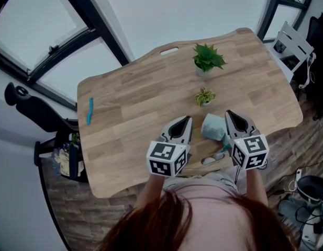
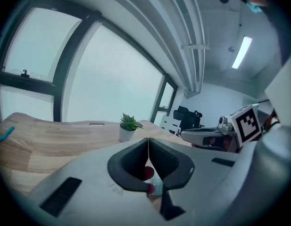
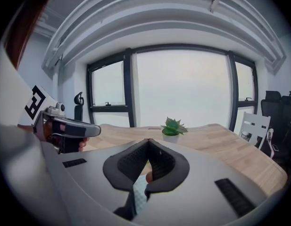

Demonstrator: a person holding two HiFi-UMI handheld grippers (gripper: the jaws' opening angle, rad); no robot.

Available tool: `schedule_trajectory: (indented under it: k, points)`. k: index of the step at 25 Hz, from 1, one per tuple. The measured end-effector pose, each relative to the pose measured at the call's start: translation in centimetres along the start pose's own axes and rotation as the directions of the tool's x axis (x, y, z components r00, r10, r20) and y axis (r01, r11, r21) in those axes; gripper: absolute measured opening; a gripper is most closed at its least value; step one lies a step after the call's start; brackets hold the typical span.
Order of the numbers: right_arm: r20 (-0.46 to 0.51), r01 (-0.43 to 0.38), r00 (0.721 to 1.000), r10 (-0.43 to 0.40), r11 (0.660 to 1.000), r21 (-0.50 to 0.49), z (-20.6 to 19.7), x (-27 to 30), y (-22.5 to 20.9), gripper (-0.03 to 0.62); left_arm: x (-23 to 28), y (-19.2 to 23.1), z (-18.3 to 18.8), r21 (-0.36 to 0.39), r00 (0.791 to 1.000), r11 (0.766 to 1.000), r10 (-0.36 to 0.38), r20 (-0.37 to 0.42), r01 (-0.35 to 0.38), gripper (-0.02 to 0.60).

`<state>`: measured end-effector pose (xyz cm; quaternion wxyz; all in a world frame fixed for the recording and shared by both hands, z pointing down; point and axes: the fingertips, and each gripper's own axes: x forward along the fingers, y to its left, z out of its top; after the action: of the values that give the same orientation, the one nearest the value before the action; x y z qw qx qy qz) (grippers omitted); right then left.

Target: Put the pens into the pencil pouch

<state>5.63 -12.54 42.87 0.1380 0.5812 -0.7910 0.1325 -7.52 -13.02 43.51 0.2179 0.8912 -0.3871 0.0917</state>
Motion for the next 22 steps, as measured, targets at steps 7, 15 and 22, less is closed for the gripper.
schedule_trajectory:
  k: [7, 15, 22]
  points:
    - [0.058, -0.016, 0.998, 0.016, 1.000, -0.010, 1.1, -1.2, -0.5, 0.000, 0.4, -1.6, 1.1, 0.043, 0.998, 0.998, 0.040, 0.051, -0.042, 0.003]
    - [0.138, -0.062, 0.988, 0.064, 0.998, -0.018, 2.4, -4.8, -1.9, 0.000, 0.4, -4.8, 2.5, 0.066, 0.991, 0.993, 0.094, 0.092, -0.100, 0.003]
    - [0.184, -0.088, 0.979, 0.084, 0.996, 0.010, 2.2, -8.2, -3.4, 0.000, -0.1, -7.7, 2.1, 0.051, 0.987, 0.991, 0.118, 0.111, -0.125, 0.003]
